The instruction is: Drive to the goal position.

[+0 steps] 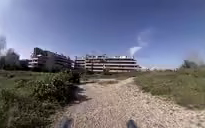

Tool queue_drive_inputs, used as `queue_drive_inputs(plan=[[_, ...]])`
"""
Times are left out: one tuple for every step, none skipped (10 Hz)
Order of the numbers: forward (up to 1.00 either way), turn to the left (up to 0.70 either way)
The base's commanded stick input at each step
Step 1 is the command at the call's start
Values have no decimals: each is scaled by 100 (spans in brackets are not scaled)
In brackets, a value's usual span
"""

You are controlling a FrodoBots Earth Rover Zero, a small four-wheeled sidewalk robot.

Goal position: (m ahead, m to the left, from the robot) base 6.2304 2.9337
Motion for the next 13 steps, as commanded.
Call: queue_drive_inputs(plan=[[50,0],[50,0],[50,0],[50,0],[50,0],[50,0],[50,0],[50,0],[50,0],[50,0],[50,0],[50,0],[50,0]])
